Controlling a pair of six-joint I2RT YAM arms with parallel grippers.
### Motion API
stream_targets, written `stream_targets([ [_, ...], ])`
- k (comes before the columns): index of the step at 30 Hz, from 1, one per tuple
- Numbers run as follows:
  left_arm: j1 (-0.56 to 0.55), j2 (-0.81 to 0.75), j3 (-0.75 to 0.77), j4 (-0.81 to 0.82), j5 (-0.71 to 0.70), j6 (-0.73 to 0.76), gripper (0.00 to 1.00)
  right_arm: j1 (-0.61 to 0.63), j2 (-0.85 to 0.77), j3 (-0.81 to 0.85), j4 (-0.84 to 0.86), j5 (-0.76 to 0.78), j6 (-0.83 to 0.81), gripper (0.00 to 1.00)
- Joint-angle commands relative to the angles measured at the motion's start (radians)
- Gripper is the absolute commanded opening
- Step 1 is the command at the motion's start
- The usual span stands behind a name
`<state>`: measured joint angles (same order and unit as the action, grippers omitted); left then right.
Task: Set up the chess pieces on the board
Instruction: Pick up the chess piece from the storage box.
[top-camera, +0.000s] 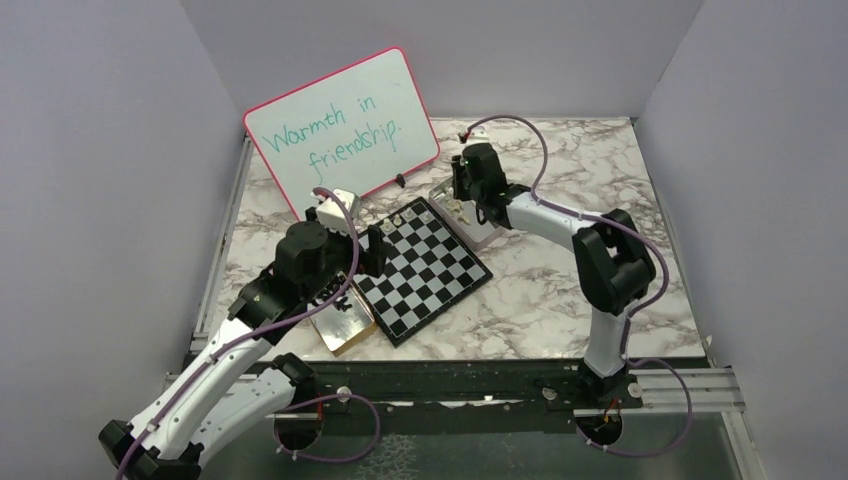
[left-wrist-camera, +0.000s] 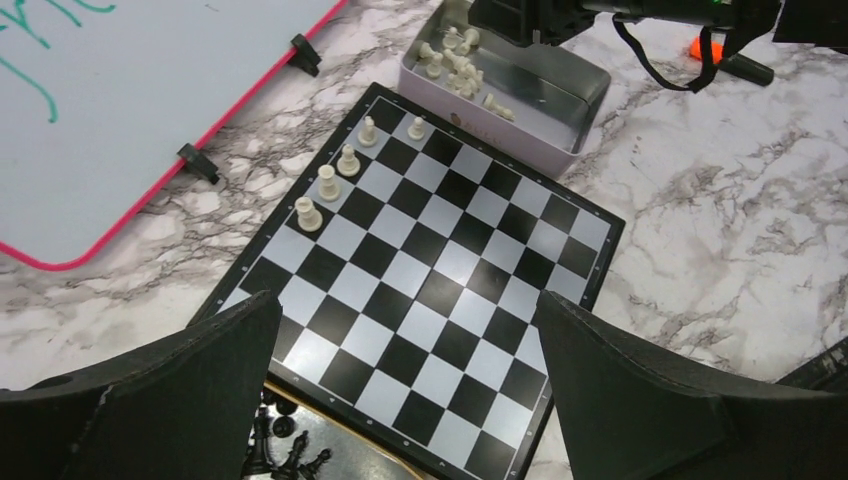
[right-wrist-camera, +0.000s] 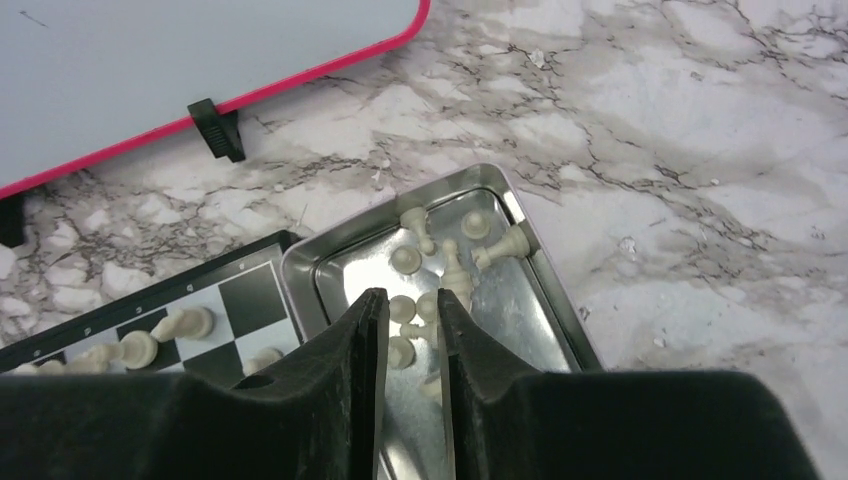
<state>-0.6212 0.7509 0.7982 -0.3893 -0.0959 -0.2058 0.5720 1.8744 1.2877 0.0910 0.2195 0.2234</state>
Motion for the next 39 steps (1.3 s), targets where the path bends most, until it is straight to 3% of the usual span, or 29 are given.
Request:
stream_targets([
  [1,0.002,-0.064,-0.025,0.008,-0.114,0.007,0.99,-0.001,0.104,0.115,-0.044,0.083,-0.071,0.28],
  [8,0.002,-0.143,-0.041,0.025,-0.163,0.025,0.99,-0.002,0.218,0.217,-0.03,0.128,-0.143,0.23],
  [15,0.002,-0.153,-0.046,0.032,-0.166,0.028,0.99,-0.006,0.322,0.338,-0.139,0.146,-0.138,0.24],
  [39,0.002,-0.142,-0.047,0.032,-0.167,0.035,0.99,-0.027,0.385,0.32,-0.063,0.167,-0.179,0.25],
])
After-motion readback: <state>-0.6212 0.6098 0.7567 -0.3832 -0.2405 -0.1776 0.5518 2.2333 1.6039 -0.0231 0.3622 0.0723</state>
